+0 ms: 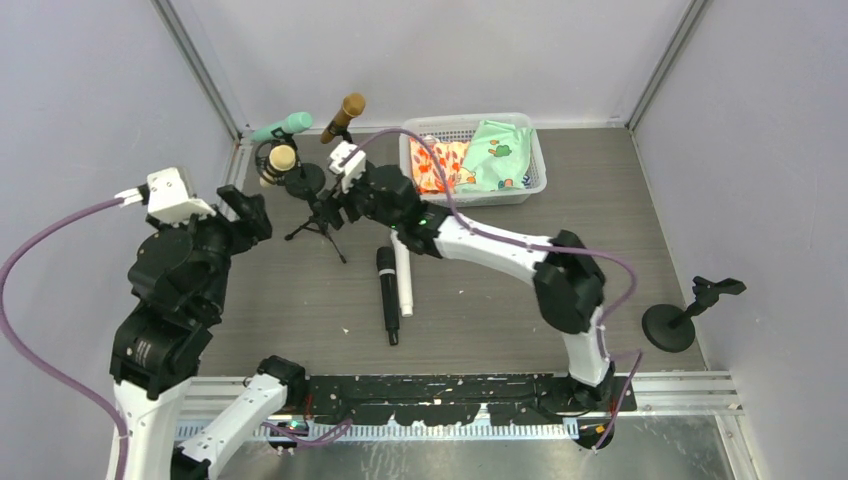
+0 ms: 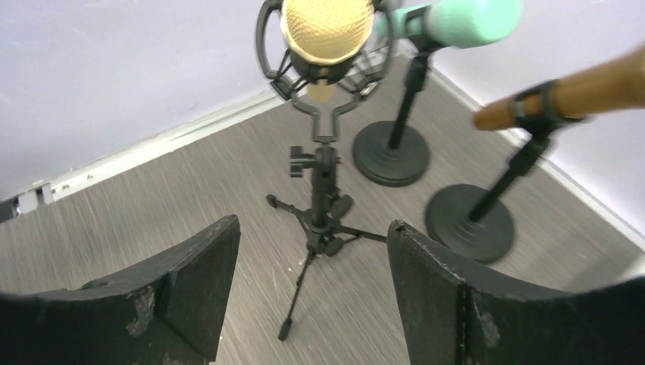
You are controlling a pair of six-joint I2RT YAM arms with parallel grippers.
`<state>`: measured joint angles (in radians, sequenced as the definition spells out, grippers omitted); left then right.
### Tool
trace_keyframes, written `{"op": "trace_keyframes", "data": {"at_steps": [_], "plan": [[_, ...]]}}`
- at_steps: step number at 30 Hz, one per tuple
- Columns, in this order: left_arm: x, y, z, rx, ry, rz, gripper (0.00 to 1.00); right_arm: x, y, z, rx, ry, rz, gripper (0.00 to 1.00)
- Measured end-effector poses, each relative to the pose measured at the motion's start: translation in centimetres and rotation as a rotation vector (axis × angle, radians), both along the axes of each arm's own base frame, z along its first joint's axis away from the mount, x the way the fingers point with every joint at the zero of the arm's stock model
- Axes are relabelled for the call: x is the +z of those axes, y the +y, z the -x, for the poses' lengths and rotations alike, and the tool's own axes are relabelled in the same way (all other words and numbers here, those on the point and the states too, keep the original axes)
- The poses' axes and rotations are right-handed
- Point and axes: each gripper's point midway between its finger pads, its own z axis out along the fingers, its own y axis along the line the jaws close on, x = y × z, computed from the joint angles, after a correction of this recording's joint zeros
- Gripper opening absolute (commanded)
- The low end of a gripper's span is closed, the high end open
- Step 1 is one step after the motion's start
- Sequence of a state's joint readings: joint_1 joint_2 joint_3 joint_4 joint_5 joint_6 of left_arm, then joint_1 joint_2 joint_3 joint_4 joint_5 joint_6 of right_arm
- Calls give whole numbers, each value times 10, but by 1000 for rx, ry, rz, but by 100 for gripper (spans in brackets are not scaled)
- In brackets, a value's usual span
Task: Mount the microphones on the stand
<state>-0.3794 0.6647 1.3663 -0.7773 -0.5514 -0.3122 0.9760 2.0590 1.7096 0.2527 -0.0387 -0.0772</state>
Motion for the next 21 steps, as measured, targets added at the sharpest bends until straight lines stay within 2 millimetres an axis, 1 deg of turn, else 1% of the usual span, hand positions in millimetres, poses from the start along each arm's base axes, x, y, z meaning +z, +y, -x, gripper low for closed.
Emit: {"op": "trace_keyframes", "data": {"at_steps": [2,3,6,8,10,12,13,14,15,16,17,18,19,20,21], "plan": [[0,-13,-7,-56,16,16,81,21,-24,7,-44,-8,-26,76],[1,-21,-11,-91,26,26,83,35,-39,11,-84,-10,-48,77],[10,-52,-26,-211,53,78,87,62,-88,17,-218,-4,-100,77],[14,-79,-41,-307,70,142,91,72,-122,19,-332,19,-118,80],[8,-104,-52,-390,106,198,93,73,-153,16,-443,68,-120,86],[-1,-137,-61,-484,159,247,96,65,-197,7,-575,152,-115,89],[-5,-154,-63,-524,188,251,97,59,-223,-1,-649,194,-120,89],[-7,-177,-63,-581,209,249,98,52,-251,-10,-724,232,-127,89],[-9,-197,-62,-630,228,243,98,40,-286,-19,-821,276,-134,90],[-13,-227,-60,-699,251,231,99,29,-323,-25,-923,315,-144,91],[-16,-252,-55,-759,271,226,99,20,-351,-27,-1003,342,-147,91],[-19,-274,-51,-806,292,232,99,7,-394,-27,-1135,375,-156,92],[-21,-286,-48,-834,304,236,99,0,-420,-23,-1220,391,-161,92],[-23,-301,-44,-864,325,251,99,-5,-447,-15,-1323,408,-162,93],[-22,-312,-44,-878,340,271,99,-7,-463,-8,-1390,412,-165,94]]}}
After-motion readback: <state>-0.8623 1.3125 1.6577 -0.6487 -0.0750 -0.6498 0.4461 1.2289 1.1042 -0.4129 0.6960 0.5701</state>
